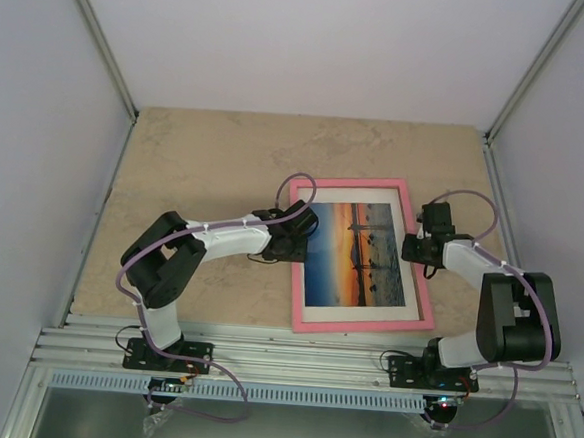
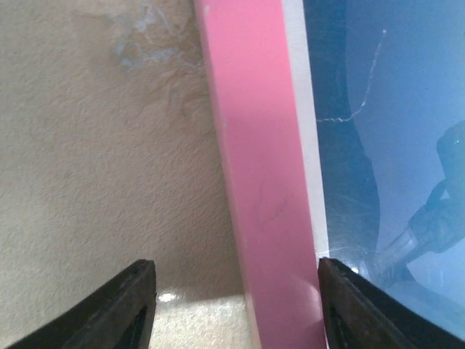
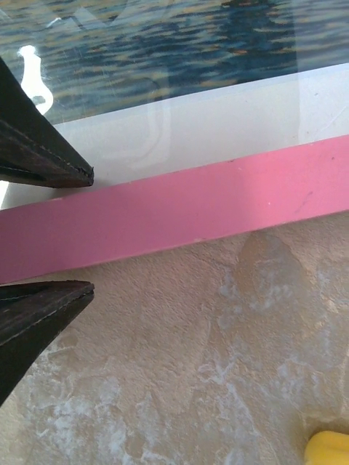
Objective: Take the photo out of the frame
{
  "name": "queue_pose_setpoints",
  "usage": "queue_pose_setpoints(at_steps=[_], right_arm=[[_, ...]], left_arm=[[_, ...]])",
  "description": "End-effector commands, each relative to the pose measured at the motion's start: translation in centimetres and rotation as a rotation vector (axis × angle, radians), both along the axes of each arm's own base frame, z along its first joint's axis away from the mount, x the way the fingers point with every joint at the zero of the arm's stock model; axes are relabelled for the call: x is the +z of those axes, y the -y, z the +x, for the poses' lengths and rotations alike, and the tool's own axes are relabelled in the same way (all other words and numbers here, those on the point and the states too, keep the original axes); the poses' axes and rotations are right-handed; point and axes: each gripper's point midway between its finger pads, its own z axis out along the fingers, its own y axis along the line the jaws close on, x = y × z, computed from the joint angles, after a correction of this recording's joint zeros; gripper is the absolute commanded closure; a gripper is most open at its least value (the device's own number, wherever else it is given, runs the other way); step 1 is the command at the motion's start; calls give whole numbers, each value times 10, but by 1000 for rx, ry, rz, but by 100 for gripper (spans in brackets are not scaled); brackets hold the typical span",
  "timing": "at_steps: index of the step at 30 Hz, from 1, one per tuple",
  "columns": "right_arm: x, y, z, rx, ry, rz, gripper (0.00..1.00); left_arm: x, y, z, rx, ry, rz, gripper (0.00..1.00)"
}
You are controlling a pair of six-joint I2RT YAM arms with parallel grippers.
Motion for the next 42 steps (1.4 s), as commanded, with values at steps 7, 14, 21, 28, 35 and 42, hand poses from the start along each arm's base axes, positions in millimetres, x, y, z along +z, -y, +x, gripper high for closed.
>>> queue_pose_setpoints(at_steps=[7,14,21,28,35,42], right_arm=[[-1,1,3,1,-2,-29,71],[15,1,4,0,31,-36,85],[39,-1,8,8,84,-29,95],[55,-6,8,30,128,-5,100],[73,-22,10,79,168,47,100],[89,-56,12,141,197,158,99]], left_arm=[[8,1,0,5,18,28,55],[20,4,4,0,34,29,71],[41,6,12,6,78,15,84],[59,1,15,16,118,16,92],[80,-6,17,26,160,22,96],[90,-39,24,68,181,59,100]])
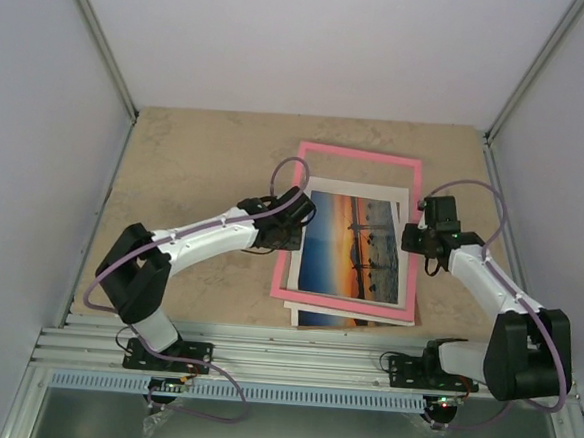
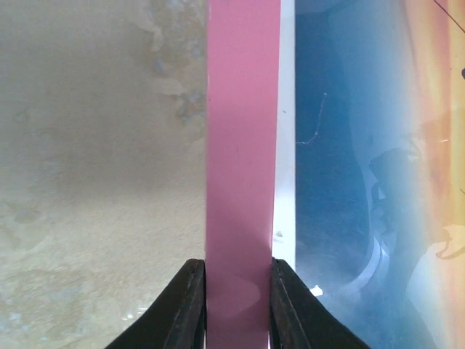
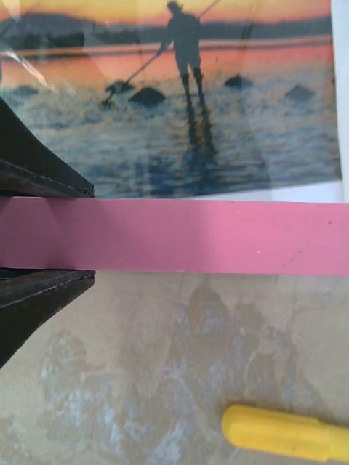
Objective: Take the photo out of the frame
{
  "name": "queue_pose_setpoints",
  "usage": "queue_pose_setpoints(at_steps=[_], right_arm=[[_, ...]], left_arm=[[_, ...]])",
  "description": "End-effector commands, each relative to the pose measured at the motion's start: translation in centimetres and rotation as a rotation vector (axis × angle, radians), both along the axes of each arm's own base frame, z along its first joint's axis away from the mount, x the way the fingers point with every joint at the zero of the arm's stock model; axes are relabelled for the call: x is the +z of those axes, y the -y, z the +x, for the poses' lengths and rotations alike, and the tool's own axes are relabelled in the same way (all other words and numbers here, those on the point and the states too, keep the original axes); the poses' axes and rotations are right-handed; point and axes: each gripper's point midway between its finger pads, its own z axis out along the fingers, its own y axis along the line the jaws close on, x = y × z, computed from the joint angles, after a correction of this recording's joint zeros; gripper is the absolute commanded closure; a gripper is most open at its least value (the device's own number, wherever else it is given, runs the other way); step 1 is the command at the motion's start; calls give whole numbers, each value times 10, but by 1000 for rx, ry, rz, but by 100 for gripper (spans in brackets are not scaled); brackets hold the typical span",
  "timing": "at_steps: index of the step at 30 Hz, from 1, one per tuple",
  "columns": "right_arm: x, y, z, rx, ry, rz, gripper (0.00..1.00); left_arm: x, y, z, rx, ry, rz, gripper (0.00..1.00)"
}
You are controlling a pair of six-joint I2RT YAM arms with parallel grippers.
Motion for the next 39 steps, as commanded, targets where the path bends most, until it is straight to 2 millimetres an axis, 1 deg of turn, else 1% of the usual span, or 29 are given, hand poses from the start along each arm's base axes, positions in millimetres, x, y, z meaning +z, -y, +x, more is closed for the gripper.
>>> queue_pose_setpoints(at_steps=[1,5,9,11,14,17,20,22,25,28,30,34,37,39], right_arm=[[29,-46,8,121,64,147,99],[32,-75,12,163,69,218,100],[34,-113,18,209,67,294,99],[36,-135,22,236,67,335,99],[35,-160,29,246,68,378,99],[31,-187,36,265,60,414,100],[24,-220,42,307,39,440,100],[16,-241,43,336,20,445,100],[2,-263,45,364,-5,449,100],[-8,-277,47,382,-21,464,97],[-12,-281,48,394,-27,462,91],[-17,-281,48,418,-32,441,79],[-18,-277,44,440,-38,426,66],[-21,-271,40,443,-48,416,64]], left_arm=[[23,-34,22,80,81,24,100],[27,-65,29,103,101,59,100],[27,-94,35,116,111,125,100],[25,-113,40,140,111,159,100],[22,-147,50,197,114,235,100],[18,-181,59,246,118,331,100],[11,-208,66,284,116,409,100],[7,-223,73,302,115,440,100],[2,-240,82,309,106,491,100],[-5,-254,86,328,93,525,100],[-13,-262,86,339,78,535,100],[-23,-271,85,344,64,531,100],[-28,-273,85,335,61,534,100],[-34,-273,84,324,48,541,100]])
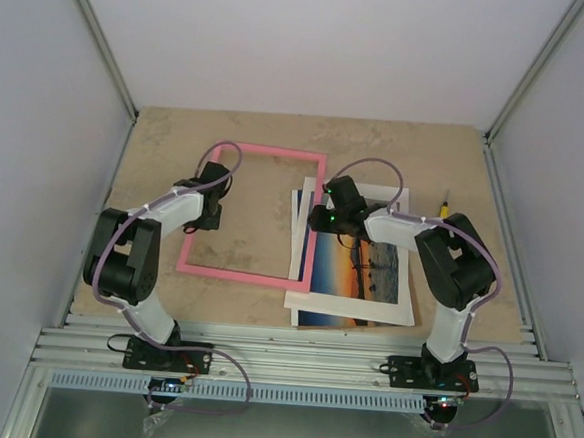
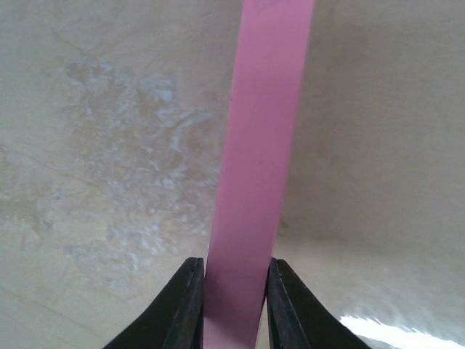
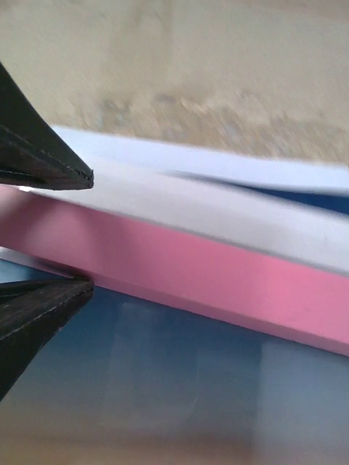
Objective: Take the photo out of the frame
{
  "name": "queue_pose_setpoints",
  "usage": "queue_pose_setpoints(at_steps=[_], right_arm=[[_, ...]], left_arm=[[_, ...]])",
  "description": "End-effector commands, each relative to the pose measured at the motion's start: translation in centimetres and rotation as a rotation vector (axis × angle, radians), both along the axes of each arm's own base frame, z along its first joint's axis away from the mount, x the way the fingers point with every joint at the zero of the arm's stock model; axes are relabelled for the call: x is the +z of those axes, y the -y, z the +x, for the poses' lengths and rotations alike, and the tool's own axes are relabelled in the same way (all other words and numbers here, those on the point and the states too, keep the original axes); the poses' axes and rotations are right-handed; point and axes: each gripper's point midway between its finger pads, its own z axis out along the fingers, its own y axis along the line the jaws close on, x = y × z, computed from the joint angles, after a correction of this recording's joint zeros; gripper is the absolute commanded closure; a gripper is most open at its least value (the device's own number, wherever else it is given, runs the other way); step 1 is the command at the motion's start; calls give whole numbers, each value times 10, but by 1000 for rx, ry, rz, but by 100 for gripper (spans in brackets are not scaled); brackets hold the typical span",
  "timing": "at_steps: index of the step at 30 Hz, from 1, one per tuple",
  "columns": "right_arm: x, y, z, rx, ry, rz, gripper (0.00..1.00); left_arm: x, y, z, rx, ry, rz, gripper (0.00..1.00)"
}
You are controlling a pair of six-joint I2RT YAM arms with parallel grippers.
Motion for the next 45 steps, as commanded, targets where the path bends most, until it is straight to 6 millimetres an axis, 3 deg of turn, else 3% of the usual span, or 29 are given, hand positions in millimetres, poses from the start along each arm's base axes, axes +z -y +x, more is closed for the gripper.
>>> queue_pose_setpoints(at_steps=[1,6,13,20,25,29,33,38,45], right_arm=[[23,-21,-24,189,10,79,63],[29,-3,-30,187,25,78,56],[30,45,-37,129,47,38,50],[20,82,-51,89,70,-33,46],[20,90,-58,86,93,-57,45],[24,95,-60,86,120,-65,42],[24,100,-64,78,134,-80,40],[24,105,-70,76,141,-87,36],[27,113,-72,58,158,-109,29]], left_arm=[[7,-33,23,104,121,112,100],[2,-38,20,94,108,149,100],[0,-50,17,100,91,240,100],[9,-56,16,139,107,267,69],[21,-58,14,190,140,262,50],[45,-52,20,235,207,191,34],[67,-18,28,259,280,-5,23],[92,62,44,177,356,-222,14],[84,162,52,43,319,-359,6]])
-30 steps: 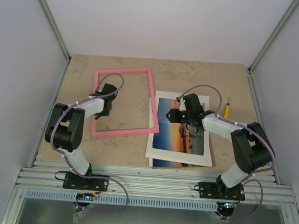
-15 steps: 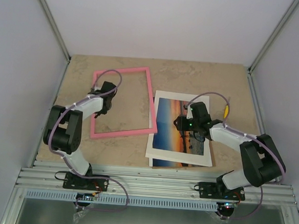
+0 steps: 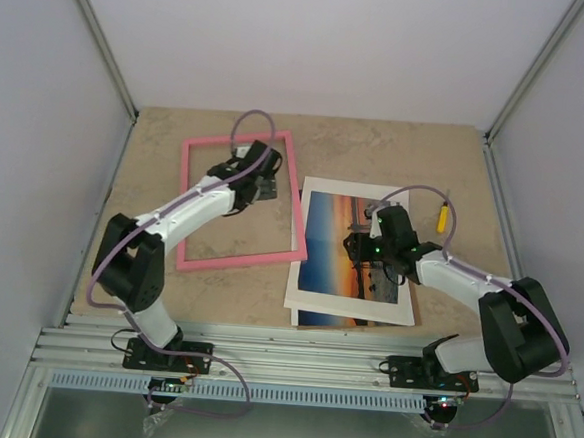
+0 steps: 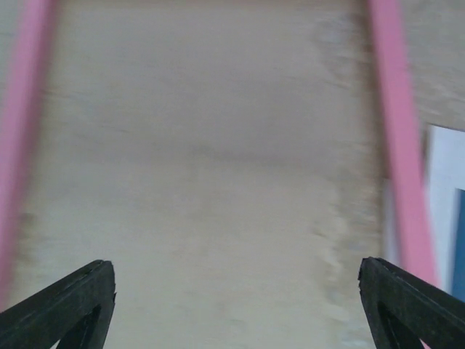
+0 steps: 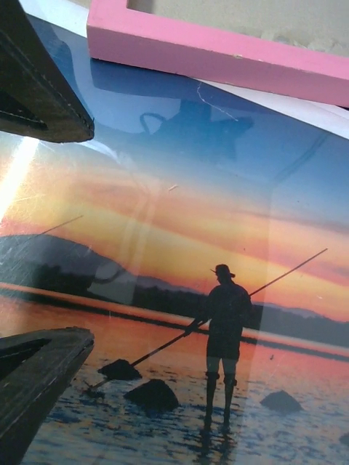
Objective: Take the photo out of the frame
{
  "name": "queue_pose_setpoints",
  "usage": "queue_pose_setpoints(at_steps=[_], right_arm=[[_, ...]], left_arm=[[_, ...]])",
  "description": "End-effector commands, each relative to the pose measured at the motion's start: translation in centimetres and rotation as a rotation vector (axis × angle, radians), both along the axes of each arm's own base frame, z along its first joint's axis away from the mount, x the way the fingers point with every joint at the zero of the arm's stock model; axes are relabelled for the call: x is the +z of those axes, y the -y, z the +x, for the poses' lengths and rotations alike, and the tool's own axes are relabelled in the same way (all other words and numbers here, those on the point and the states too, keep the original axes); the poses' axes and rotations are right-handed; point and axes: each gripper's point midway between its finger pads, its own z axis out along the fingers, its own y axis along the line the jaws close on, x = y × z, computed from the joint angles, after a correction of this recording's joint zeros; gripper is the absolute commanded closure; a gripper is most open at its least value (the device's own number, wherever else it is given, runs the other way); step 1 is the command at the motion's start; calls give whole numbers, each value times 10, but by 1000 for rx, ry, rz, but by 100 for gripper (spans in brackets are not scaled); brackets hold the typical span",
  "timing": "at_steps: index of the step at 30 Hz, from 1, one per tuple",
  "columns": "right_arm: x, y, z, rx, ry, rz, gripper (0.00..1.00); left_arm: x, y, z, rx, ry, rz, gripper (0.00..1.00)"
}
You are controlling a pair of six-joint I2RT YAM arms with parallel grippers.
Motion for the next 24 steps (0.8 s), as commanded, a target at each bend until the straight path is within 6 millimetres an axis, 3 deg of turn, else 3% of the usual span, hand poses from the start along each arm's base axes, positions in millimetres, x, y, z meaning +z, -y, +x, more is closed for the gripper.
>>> queue_pose_setpoints(at_steps=[1,8,14,18,24], right_arm=[[7,8,2,-16,39,-25,28],[5,17,-2,-41,36,-43,20],[4,21,-5,-52,32,-44,9],[5,22,-5,-57,34,-45,4],[5,23,-5,-62,34,-50,3]], left_arm=[[-20,54,0,-63,-53,-94,5],[-47,101,3,-155,-103,-137,0],[-72,123,2,-211,-156,-156,0],[-82,130,1,-231,-177,-163,0],[-101,125,-2,-225,-214,-126,0]])
